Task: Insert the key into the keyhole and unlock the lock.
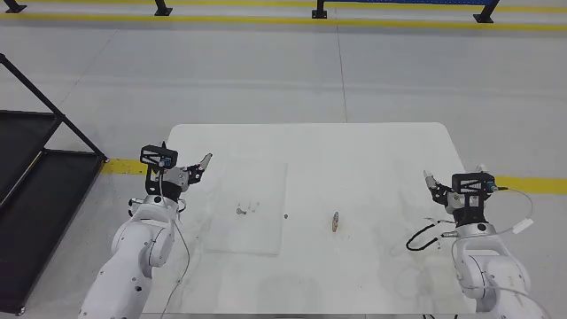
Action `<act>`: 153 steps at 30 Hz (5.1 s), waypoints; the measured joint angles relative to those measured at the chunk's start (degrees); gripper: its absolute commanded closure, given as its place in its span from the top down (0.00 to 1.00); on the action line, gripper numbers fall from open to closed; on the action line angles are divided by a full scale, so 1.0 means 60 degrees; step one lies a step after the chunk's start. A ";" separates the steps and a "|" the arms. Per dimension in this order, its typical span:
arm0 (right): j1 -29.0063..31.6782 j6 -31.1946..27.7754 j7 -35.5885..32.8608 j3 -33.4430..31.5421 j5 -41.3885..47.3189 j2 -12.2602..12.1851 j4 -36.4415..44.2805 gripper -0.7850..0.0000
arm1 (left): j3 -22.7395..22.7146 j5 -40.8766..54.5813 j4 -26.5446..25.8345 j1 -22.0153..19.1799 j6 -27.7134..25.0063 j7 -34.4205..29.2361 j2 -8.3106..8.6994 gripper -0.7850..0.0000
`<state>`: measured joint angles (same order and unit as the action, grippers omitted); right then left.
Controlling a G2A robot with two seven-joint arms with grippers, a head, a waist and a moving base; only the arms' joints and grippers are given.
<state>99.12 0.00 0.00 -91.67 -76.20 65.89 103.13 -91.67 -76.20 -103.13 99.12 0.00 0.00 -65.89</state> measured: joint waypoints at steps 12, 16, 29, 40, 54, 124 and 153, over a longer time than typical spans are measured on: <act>0.0000 0.0000 0.0000 0.0000 0.0000 0.0000 0.0000 1.00 | -0.0512 0.1593 -0.1719 0.0028 -0.0504 -0.2261 0.0013 1.00; 0.0000 0.0000 0.0000 0.0000 0.0000 0.0000 0.0000 1.00 | -0.0767 0.2339 -0.2917 0.0195 -0.0578 -0.4112 0.0039 1.00; 0.0000 0.0000 0.0000 0.0000 0.0000 0.0000 0.0000 1.00 | -0.0735 0.4364 -0.4855 0.0464 0.0124 -0.9877 0.0146 1.00; 0.0000 0.0000 0.0000 0.0000 0.0000 0.0000 0.0000 1.00 | -0.0804 0.5799 -0.4349 0.0592 0.0877 -1.1448 0.0196 1.00; 0.0000 0.0000 0.0000 0.0000 0.0000 0.0000 0.0000 1.00 | -0.0093 0.5946 -0.2993 0.0137 0.1473 -1.1441 0.0253 1.00; 0.0000 0.0000 0.0000 0.0000 0.0000 0.0000 0.0000 1.00 | 0.1988 0.5166 -0.0527 -0.1628 0.1352 -1.0657 0.0452 0.19; 0.0000 0.0000 0.0000 0.0000 0.0000 0.0000 0.0000 1.00 | 0.1618 0.4448 -0.2533 -0.0648 0.1320 -1.0284 0.0647 0.00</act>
<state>99.12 0.00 0.00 -91.67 -76.20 65.89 103.13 -81.96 -49.52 -118.33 95.23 7.92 -61.70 -62.01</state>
